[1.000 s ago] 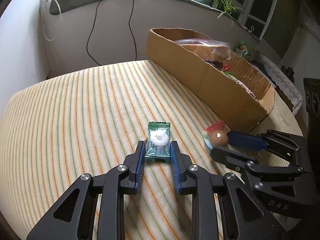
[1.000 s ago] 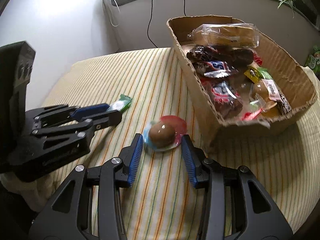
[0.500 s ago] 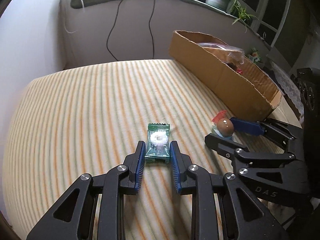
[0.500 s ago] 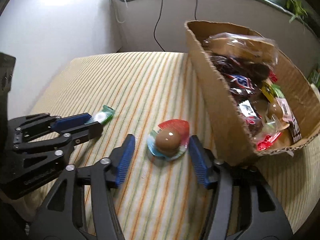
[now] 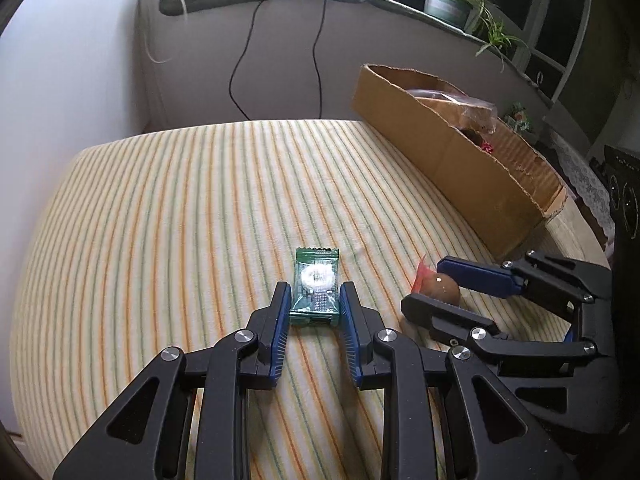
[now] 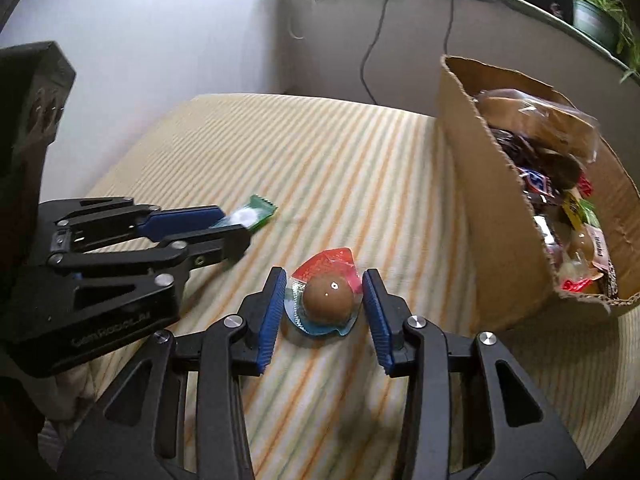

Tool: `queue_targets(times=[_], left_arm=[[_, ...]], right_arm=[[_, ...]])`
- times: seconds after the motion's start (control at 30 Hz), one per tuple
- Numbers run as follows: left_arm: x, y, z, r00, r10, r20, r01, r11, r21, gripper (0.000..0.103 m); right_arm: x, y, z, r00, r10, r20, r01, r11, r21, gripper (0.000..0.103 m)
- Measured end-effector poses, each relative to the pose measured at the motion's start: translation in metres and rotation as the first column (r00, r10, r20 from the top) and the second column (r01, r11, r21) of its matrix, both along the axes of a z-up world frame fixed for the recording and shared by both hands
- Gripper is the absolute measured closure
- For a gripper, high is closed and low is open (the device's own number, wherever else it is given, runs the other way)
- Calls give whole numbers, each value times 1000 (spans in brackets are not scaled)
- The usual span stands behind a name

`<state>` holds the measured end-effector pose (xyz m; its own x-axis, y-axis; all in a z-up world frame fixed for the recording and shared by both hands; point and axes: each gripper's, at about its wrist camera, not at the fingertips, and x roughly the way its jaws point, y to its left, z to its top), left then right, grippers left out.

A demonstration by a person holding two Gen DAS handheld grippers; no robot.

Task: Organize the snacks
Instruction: 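Grasp the green candy with the left gripper while the right grasps the chocolate egg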

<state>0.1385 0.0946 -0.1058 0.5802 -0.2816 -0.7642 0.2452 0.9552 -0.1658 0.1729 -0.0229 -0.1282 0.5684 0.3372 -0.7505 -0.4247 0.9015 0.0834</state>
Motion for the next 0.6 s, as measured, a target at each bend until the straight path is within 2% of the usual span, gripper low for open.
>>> queue_targets(times=[0.03, 0.1, 0.4, 0.6], left_arm=[[-2, 1, 1, 1000, 5, 2, -5, 1000, -2, 80], [-6, 3, 5, 1000, 16, 7, -16, 1000, -2, 80], [-23, 0, 23, 997, 61, 39, -61, 998, 13, 80], [-37, -8, 38, 994, 88, 67, -89, 996, 20, 80]], right_arm=[[-1, 0, 1, 1000, 3, 2, -3, 1000, 9, 71], [-3, -2, 3, 1000, 8, 1, -8, 999, 35, 74], [-15, -14, 3, 998, 64, -22, -62, 994, 90, 76], [-31, -30, 17, 996, 85, 12, -86, 987, 137, 76]])
